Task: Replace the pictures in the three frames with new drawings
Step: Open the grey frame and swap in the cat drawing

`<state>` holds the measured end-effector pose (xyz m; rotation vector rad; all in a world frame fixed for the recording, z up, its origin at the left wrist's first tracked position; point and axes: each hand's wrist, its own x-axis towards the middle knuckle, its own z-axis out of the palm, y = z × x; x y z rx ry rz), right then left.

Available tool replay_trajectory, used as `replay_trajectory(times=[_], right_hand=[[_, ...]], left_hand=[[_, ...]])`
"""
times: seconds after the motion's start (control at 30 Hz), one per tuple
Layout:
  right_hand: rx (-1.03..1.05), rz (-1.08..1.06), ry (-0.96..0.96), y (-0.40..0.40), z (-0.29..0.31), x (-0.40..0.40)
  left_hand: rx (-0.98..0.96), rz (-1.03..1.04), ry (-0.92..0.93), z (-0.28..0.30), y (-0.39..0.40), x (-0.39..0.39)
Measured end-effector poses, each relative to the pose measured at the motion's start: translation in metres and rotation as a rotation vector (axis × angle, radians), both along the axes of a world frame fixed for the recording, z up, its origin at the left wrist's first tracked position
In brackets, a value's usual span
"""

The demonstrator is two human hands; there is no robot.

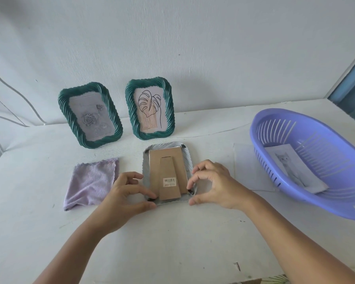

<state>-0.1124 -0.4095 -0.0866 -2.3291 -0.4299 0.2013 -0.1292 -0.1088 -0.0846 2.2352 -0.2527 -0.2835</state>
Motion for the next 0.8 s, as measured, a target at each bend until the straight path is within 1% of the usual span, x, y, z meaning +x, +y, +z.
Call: replay_trajectory(times=[0.27,0.5,0.63,0.8], right_hand=[[-0.020,0.030,0.065,0.000,0.005,0.000],[-0.092,0.083,0.132,0.002,0.011,0.002],[-0.110,0.123,0.134,0.001,0.010,0.003],[-0.080,0.120,0.172,0.000,0.014,0.001]], left_hand=[[0.016,-0.013,-0.028,-0.002,0.000,-0.001],[0.008,-0.002,-0.027,-0.002,0.000,0.000],[0.007,0.002,-0.031,-0.003,0.000,0.000],[0.023,-0.021,-0.006,0.002,0.000,-0.001]])
